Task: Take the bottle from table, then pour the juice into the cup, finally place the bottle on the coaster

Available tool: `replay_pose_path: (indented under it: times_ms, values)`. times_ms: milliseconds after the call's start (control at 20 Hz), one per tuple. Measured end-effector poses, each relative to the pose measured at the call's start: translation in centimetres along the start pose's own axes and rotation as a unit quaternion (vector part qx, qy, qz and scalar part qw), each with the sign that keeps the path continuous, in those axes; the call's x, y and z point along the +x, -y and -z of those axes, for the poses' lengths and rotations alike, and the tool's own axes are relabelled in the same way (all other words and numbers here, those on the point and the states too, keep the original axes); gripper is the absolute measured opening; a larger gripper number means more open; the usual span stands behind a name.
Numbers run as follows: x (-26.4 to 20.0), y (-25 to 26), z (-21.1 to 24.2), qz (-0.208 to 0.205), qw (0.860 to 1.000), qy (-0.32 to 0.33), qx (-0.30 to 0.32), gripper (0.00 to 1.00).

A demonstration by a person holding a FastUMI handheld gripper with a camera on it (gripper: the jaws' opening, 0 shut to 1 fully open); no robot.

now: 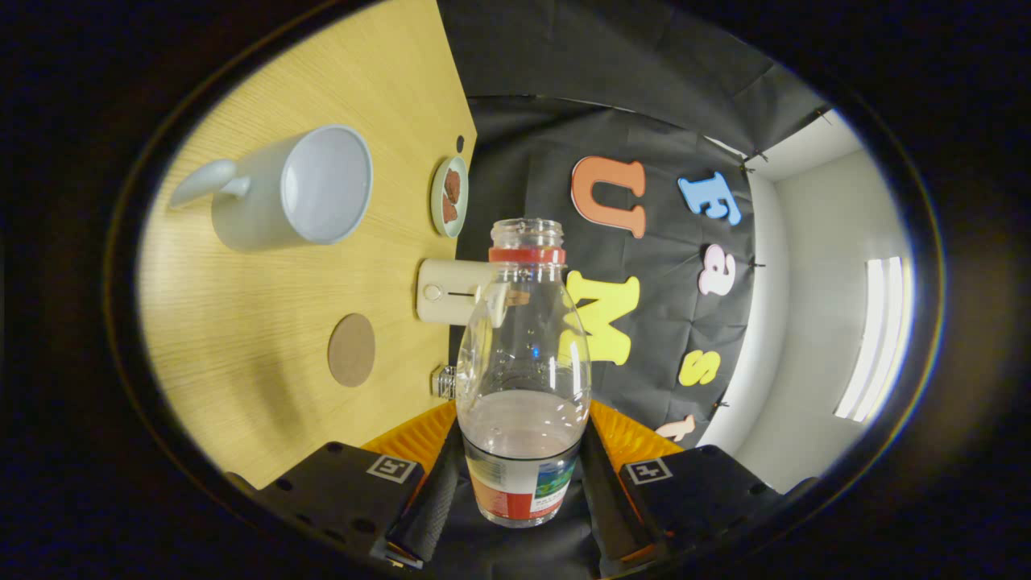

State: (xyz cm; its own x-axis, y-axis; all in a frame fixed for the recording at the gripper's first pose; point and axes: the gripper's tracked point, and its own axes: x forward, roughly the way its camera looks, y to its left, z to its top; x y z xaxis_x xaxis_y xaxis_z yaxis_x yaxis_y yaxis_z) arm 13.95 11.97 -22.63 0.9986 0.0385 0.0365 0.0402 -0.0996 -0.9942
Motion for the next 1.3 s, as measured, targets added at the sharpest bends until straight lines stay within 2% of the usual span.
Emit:
replay_pose_path:
  times_ms: [450, 1300]
  values:
    - [-0.4, 1.0, -0.9, 0.023, 0.998, 0.011, -0.058, 0.79]
    - [-0.6, 1.6, -0.6, 0.026, 0.997, 0.006, -0.077, 0.79]
